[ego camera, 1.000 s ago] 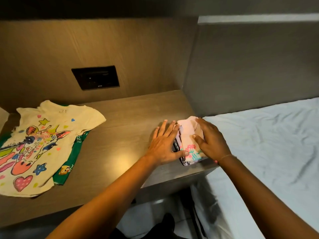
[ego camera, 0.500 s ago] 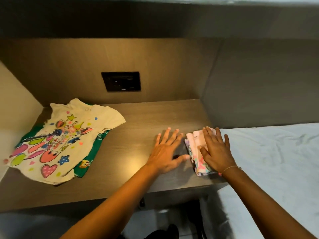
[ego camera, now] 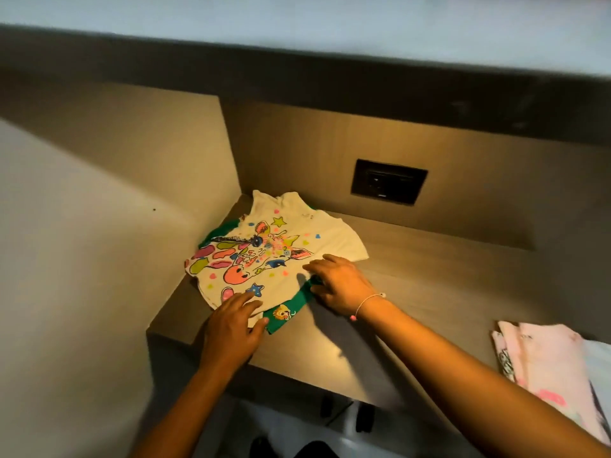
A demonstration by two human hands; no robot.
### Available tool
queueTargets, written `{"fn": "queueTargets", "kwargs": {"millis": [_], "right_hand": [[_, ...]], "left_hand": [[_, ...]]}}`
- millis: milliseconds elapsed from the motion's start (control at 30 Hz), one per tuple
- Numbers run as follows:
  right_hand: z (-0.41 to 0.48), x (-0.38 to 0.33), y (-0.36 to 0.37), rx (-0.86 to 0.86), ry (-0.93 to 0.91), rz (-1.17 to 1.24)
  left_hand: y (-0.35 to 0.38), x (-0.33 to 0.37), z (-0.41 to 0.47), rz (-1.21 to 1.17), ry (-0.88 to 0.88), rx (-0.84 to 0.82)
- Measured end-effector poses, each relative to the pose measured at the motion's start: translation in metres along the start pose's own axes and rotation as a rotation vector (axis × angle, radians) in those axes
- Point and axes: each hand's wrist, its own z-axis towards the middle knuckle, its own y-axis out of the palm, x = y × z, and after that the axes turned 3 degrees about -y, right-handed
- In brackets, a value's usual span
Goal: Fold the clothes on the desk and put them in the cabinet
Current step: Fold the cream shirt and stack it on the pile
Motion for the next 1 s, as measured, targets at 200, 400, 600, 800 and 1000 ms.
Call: {"fn": "queueTargets", "kwargs": {"millis": [200,400,600,800,1000], "right_hand": [[0.021,-0.006,0.028,-0.031,-0.043,-0.044],[0.028,-0.012,0.038,0.044,-0.025,-0.111],[0.073,-0.016,0.029,0.246,0.237,-0.123],[0.072,0.031,-0.008,0.510,0.434,0.105],[0.031,0.030,-0.054,0.640,0.310,0.398]], "left_hand": [[-0.012,-0.028,0.007,-0.137,-0.015,-0.014],[-0.028,-0.018,0.017,-0.334,-0.029,0.092],[-0.056,0.005,0.048,-0.432,-0.010,0.224],[-0.085,-0.007,0.065,-0.331,0.054,0.203],[-0.122,0.009,0.051,-0.380,0.121,0.353]]}}
